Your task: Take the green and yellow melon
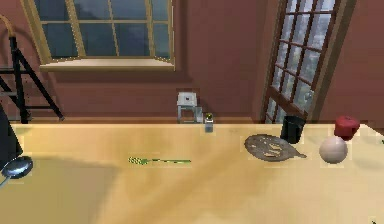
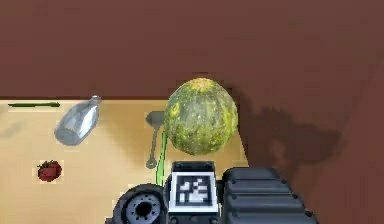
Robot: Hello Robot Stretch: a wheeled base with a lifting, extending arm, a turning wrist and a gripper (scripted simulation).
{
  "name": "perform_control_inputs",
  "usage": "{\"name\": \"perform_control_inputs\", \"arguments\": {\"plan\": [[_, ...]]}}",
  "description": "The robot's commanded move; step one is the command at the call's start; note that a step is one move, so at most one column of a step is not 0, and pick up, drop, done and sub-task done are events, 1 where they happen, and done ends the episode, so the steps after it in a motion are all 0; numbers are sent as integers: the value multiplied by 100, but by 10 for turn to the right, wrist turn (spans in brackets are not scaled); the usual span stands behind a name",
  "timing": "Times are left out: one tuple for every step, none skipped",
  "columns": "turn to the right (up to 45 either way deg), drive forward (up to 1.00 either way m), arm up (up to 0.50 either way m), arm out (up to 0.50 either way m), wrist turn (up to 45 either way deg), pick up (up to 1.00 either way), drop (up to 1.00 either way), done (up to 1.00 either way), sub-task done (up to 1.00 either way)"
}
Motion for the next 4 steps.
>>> {"name": "perform_control_inputs", "arguments": {"plan": [[0,0,0,16,0,0,0,0,0],[0,0,0,0,450,0,0,0,0],[0,0,0,0,450,0,0,0,0],[0,0,0,0,450,0,0,0,0]]}}
